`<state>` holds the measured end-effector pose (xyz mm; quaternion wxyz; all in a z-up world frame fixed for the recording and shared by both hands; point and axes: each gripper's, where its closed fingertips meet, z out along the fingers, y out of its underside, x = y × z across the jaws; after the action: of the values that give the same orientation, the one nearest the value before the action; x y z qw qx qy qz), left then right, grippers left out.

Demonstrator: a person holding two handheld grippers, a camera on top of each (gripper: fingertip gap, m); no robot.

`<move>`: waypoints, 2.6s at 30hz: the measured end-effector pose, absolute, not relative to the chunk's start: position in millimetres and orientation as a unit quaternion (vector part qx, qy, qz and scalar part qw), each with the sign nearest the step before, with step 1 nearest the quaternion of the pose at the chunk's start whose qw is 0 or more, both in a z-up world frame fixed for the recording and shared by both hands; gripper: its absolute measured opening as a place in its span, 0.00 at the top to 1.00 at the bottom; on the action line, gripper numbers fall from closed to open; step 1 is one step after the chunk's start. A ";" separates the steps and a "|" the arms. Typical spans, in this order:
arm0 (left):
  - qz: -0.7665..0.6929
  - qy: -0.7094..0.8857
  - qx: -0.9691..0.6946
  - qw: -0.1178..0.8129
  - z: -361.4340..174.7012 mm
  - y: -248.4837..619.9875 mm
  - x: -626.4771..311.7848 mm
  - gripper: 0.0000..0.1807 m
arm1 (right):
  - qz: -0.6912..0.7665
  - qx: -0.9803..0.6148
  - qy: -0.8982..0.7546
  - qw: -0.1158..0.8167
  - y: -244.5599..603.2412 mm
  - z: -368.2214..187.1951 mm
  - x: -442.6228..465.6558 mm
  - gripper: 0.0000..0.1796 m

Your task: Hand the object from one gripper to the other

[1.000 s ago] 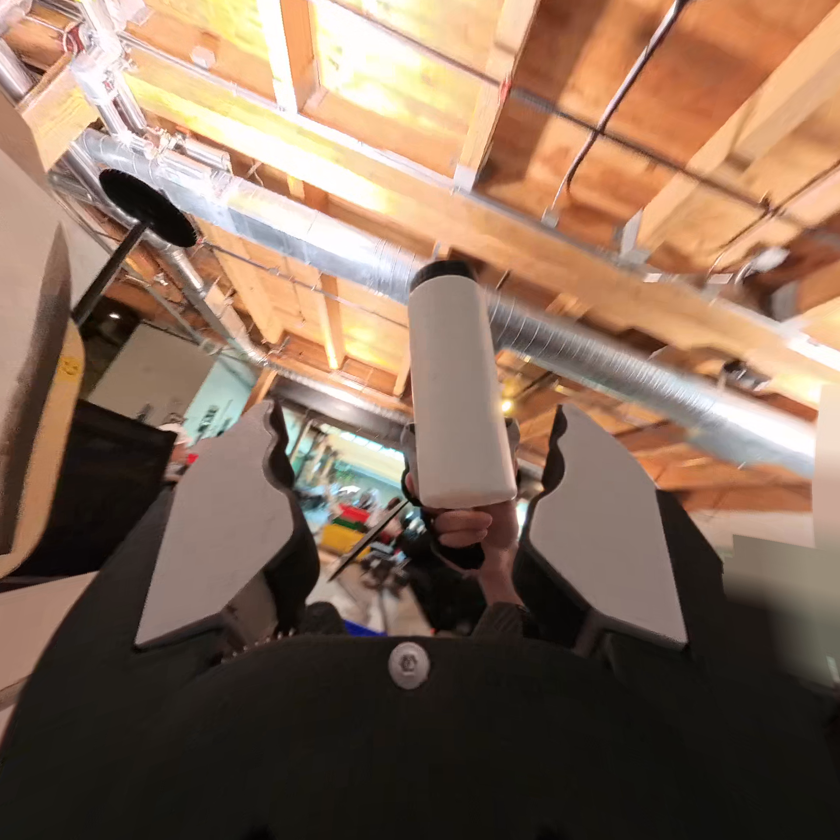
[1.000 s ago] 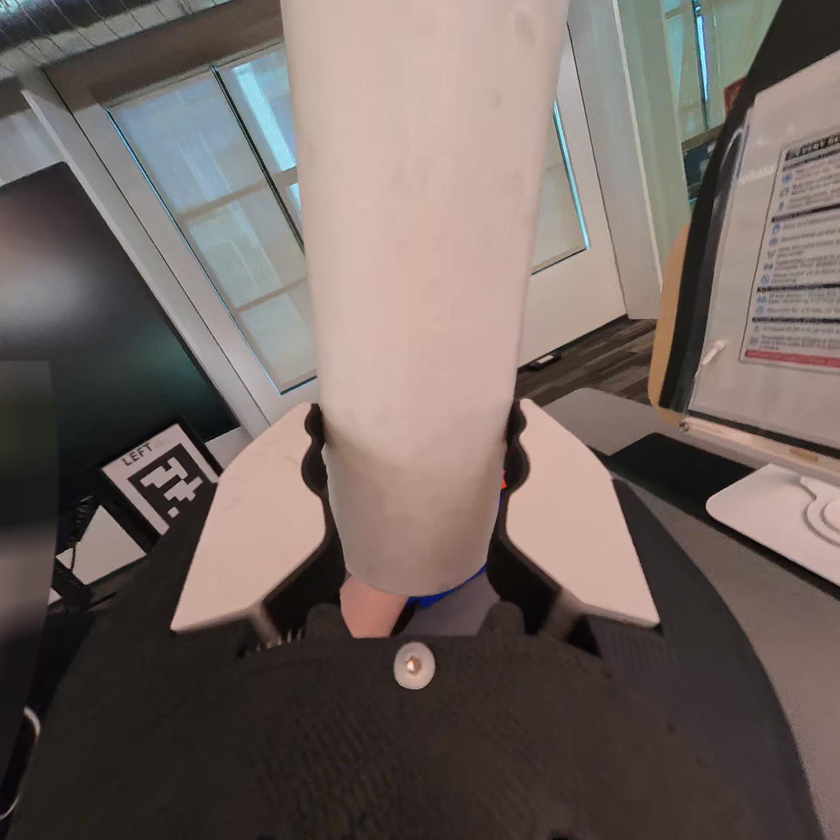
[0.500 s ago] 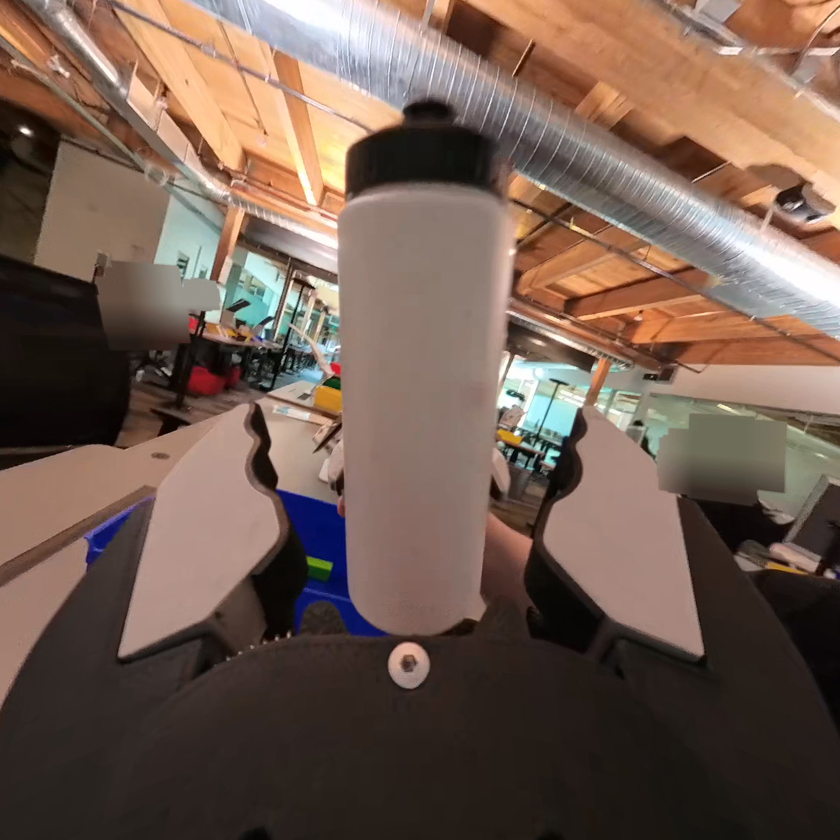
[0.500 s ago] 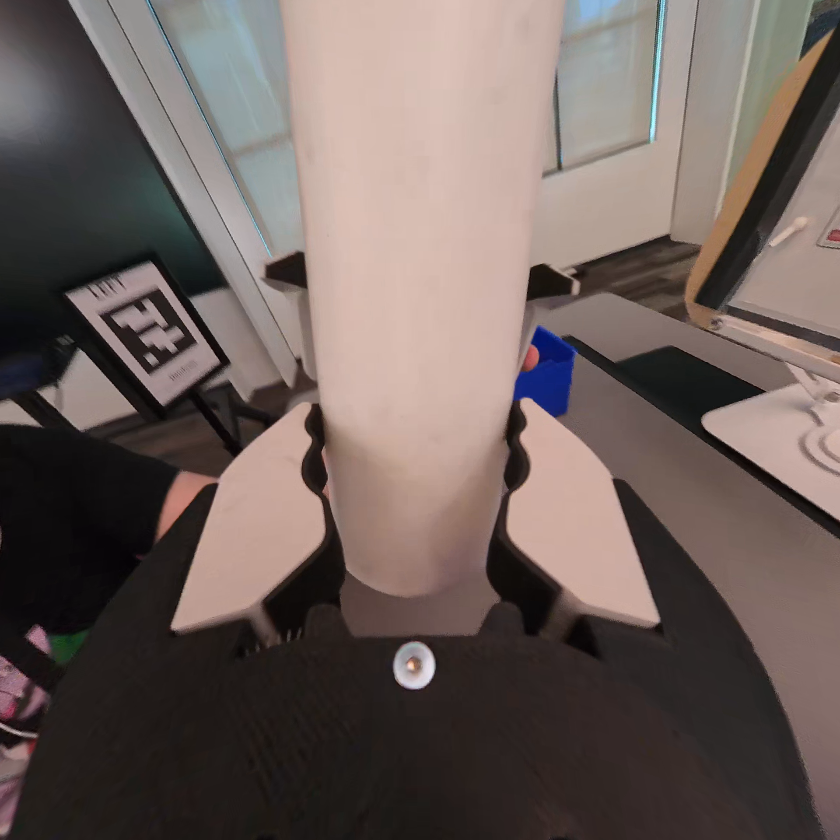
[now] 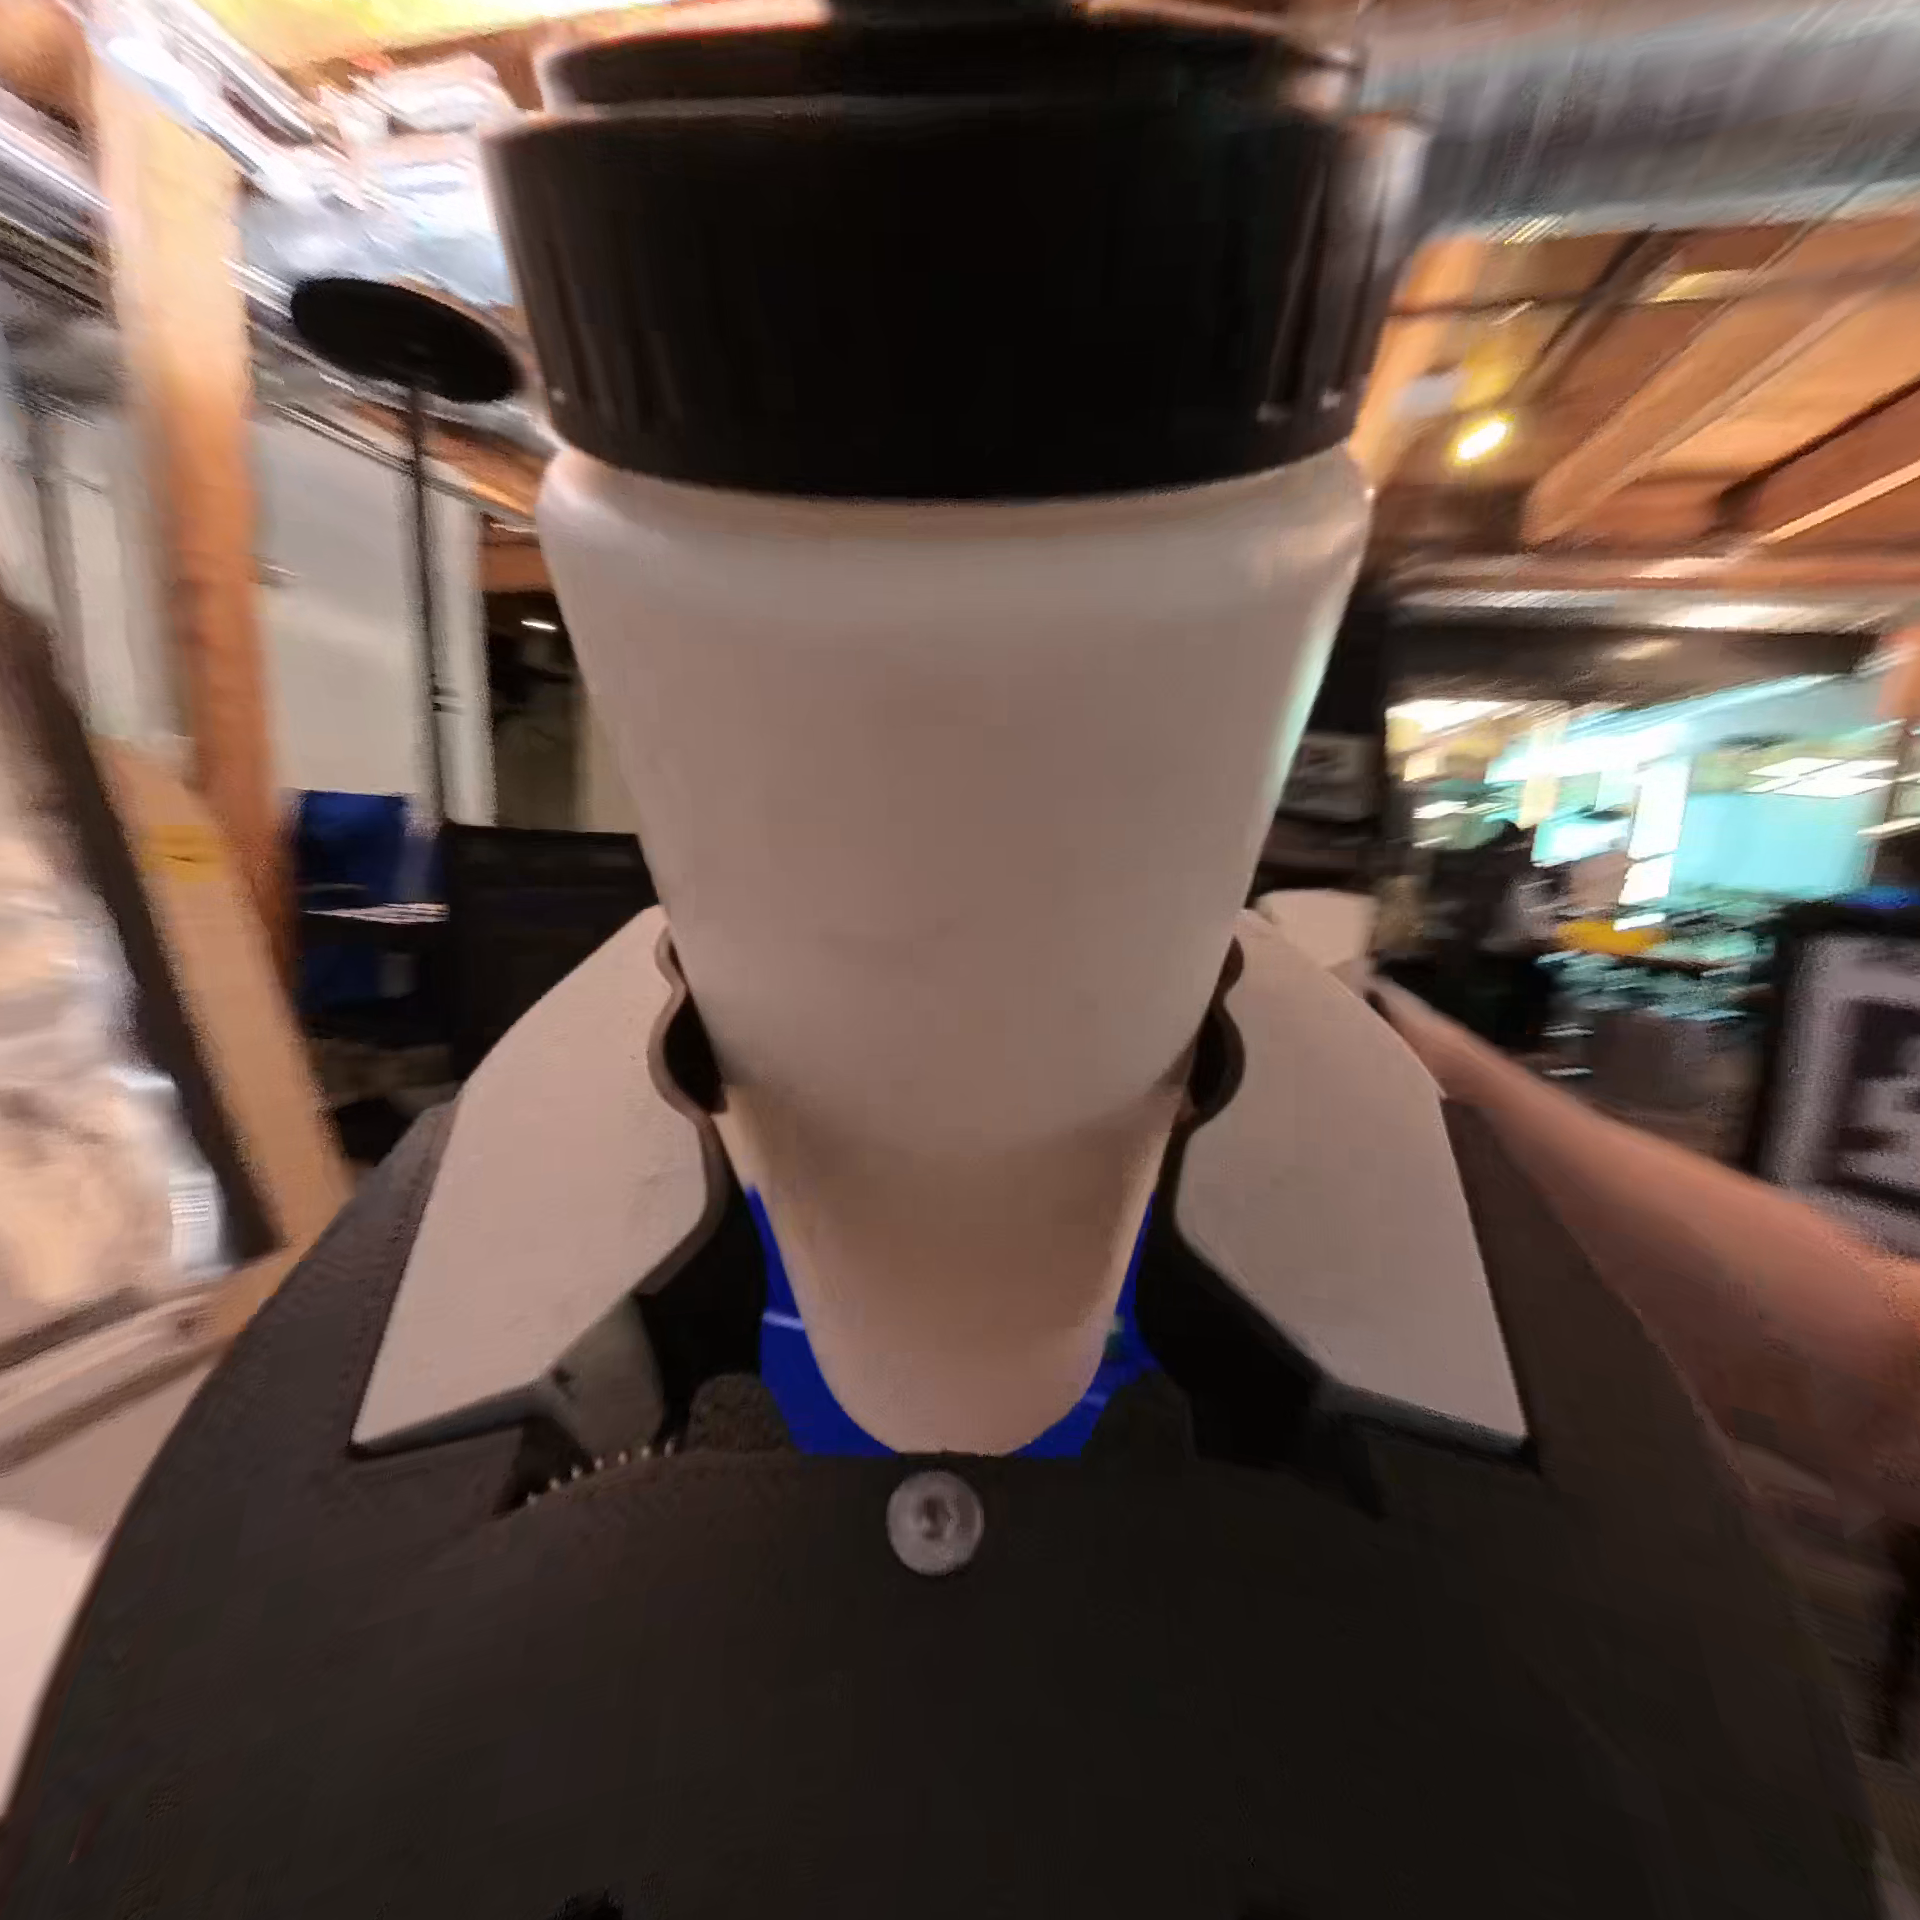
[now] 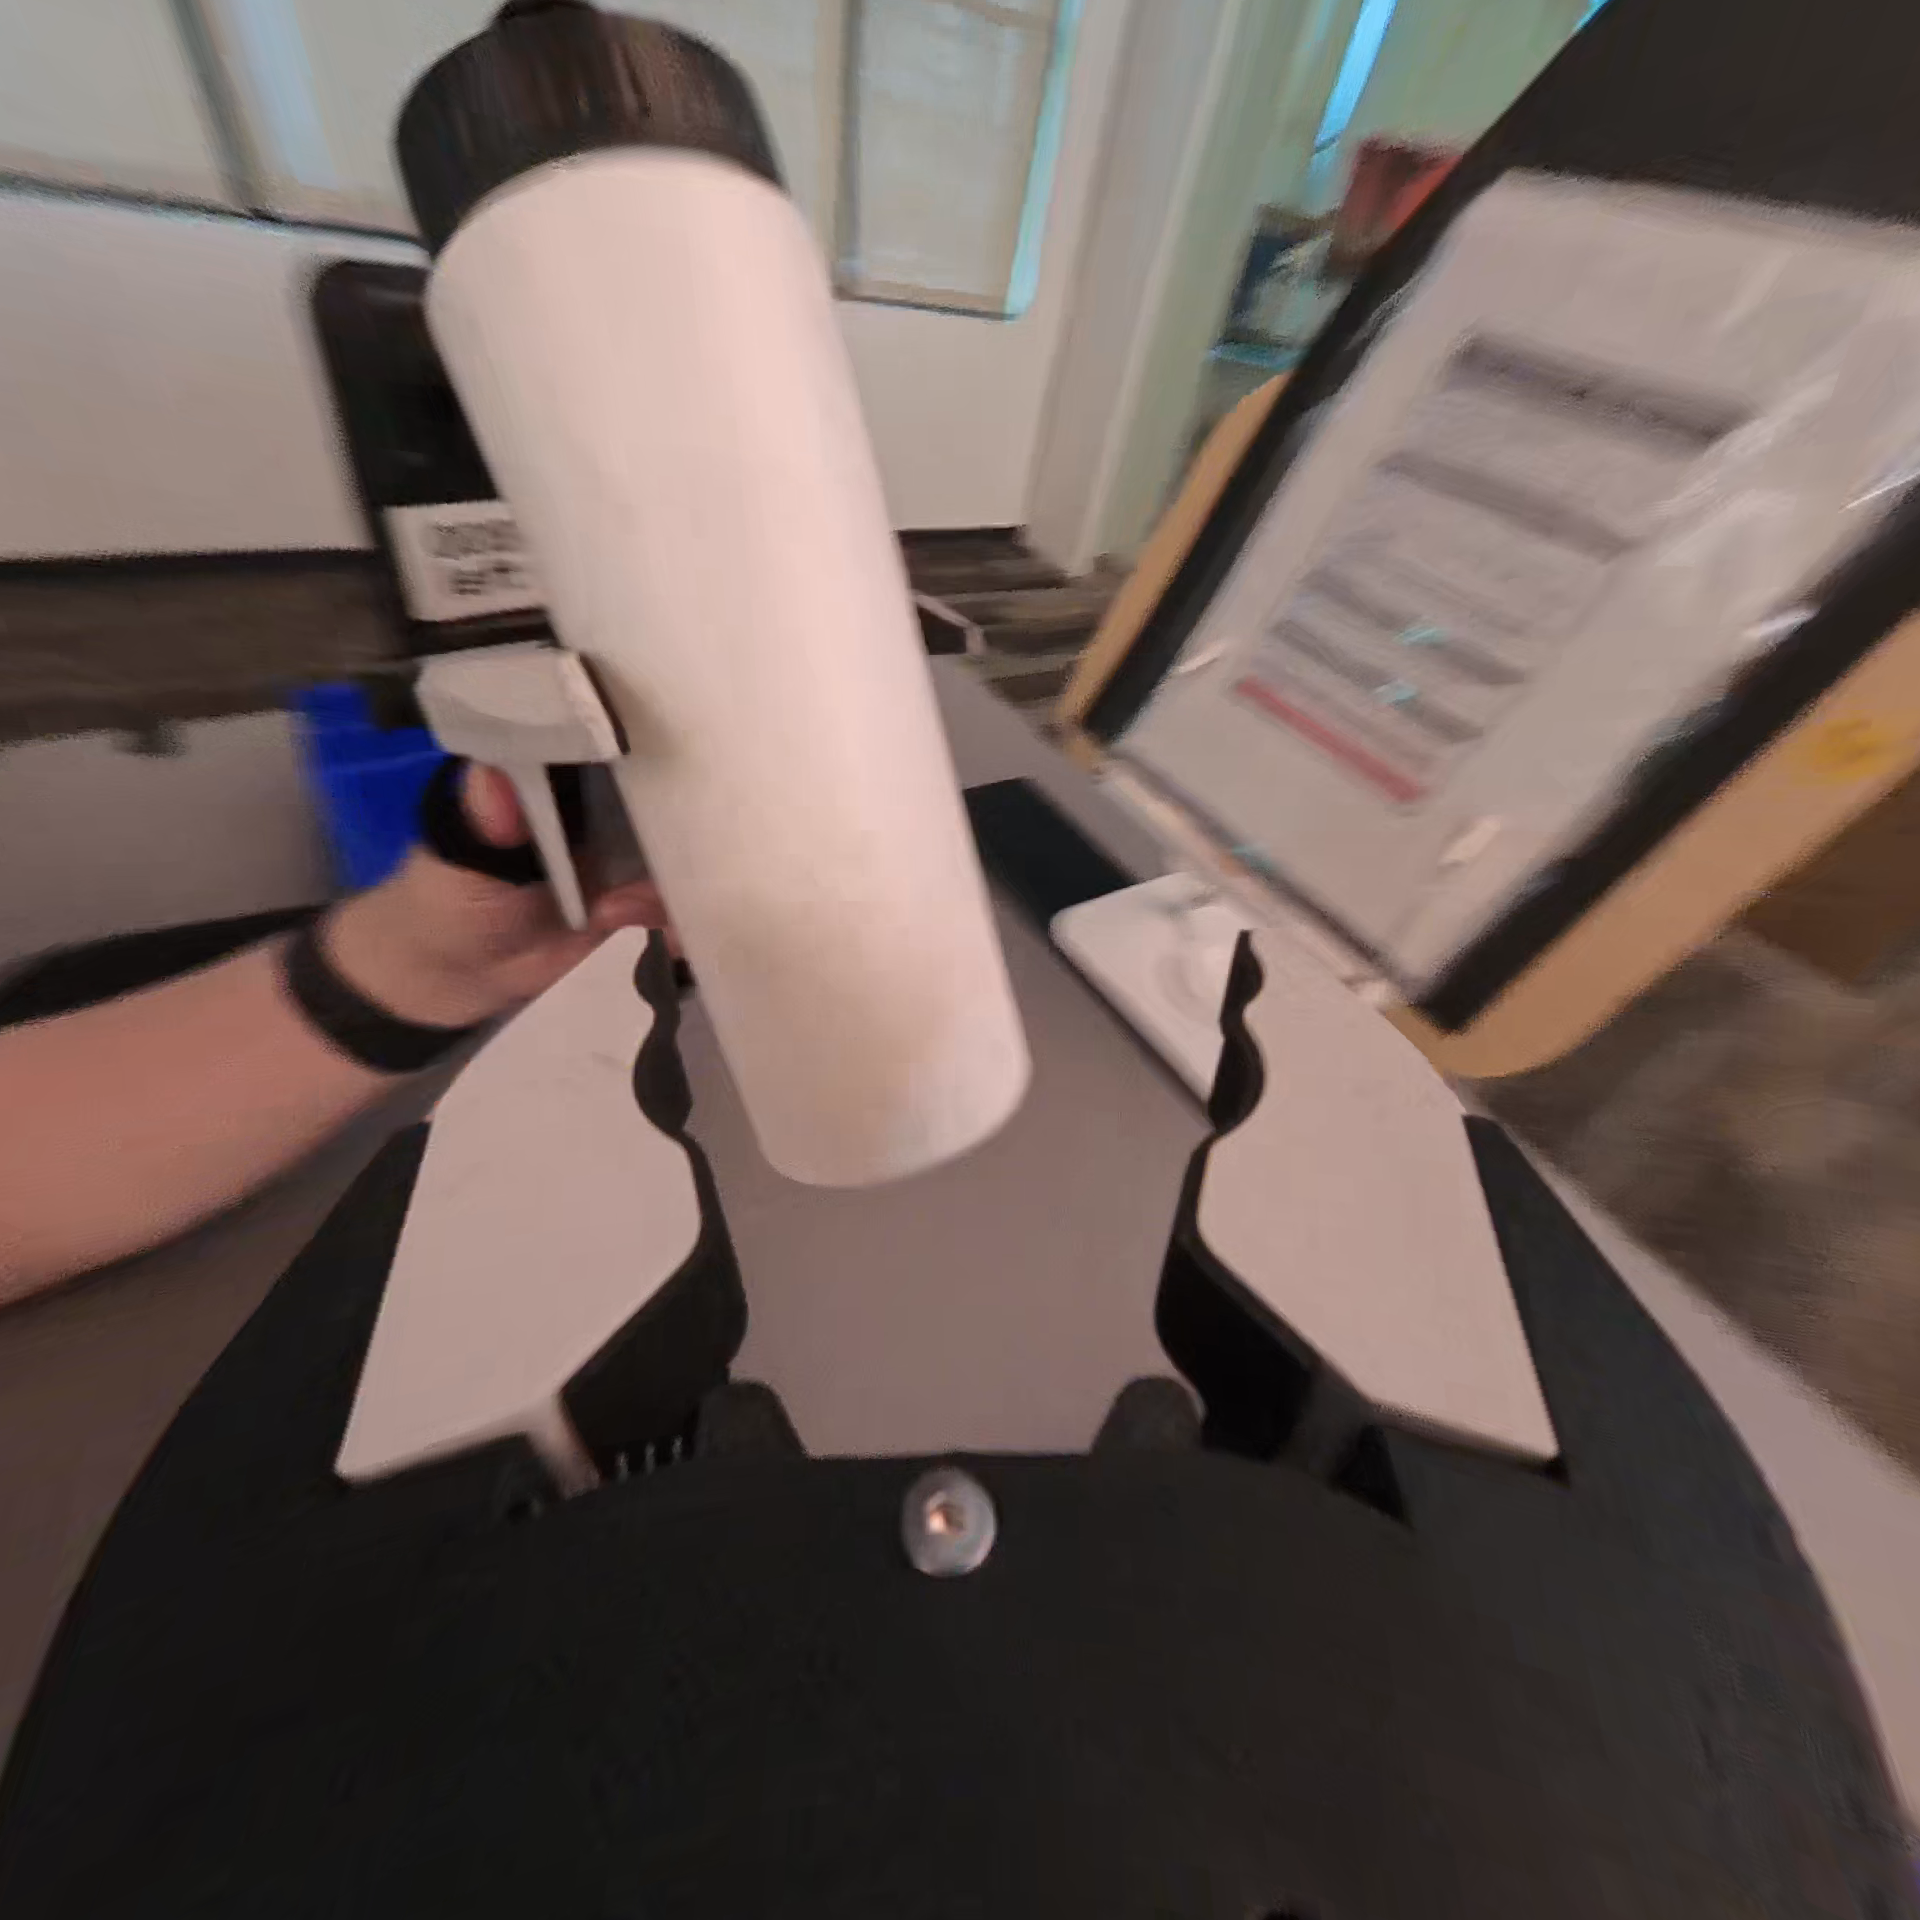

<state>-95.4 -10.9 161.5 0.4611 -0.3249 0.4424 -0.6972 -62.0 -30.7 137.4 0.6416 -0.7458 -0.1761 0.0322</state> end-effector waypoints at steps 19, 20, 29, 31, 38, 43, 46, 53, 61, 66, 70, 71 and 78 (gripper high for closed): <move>-0.433 0.287 -0.319 0.792 198.6 10.2 -144.7 0.49 | -0.318 -0.500 -0.206 0.779 -37.3 227.3 -208.8 0.47; -0.435 0.283 -0.314 0.795 200.2 8.5 -146.9 0.49 | -0.307 -0.505 -0.196 0.782 -34.1 227.7 -207.1 0.47; -0.471 0.282 -0.283 0.787 201.8 2.4 -149.0 0.50 | -0.283 -0.534 -0.205 0.770 -13.4 219.3 -208.1 0.59; -0.489 0.300 -0.283 0.768 197.4 1.8 -143.0 0.51 | -0.286 -0.545 -0.209 0.760 -9.7 218.8 -202.4 0.59; -0.504 0.439 -0.227 0.708 179.3 -11.2 -128.5 0.51 | -0.209 -0.643 -0.237 0.698 -5.5 220.9 -153.8 0.59; -0.553 0.543 -0.289 0.562 161.6 -1.6 -138.3 0.52 | -0.139 -0.695 -0.282 0.646 -27.7 221.3 -113.0 0.58; -0.563 0.549 -0.303 0.538 166.7 -6.2 -145.6 0.49 | -0.199 -0.705 -0.301 0.611 -43.0 210.1 -91.2 0.59; -0.594 0.526 -0.367 0.485 181.9 -53.4 -122.9 0.50 | -0.356 -0.683 -0.355 0.530 -61.3 165.9 -87.3 0.59; -0.521 0.574 -0.382 0.503 161.0 -84.2 -99.5 0.57 | -0.483 -0.602 -0.400 0.494 -70.3 155.1 -101.3 0.59; -0.496 0.594 -0.389 0.500 151.7 -82.4 -94.4 0.57 | -0.490 -0.596 -0.387 0.505 -69.0 147.1 -95.9 0.59; -0.467 0.631 -0.403 0.470 139.3 -78.9 -84.2 0.57 | -0.475 -0.603 -0.349 0.537 -65.6 136.4 -86.2 0.59; -0.446 0.650 -0.408 0.460 138.8 -77.8 -78.8 0.57 | -0.466 -0.607 -0.331 0.552 -64.5 136.6 -80.6 0.59; -0.204 0.815 -0.458 0.290 171.2 -74.5 -47.5 0.57 | -0.277 -0.567 -0.093 0.770 -63.0 177.4 -51.0 0.59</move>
<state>-47.5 -74.5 171.2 0.2903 -0.4583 0.8148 -0.2043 -51.0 -63.0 177.4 0.7702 -0.5670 -0.0933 -0.2768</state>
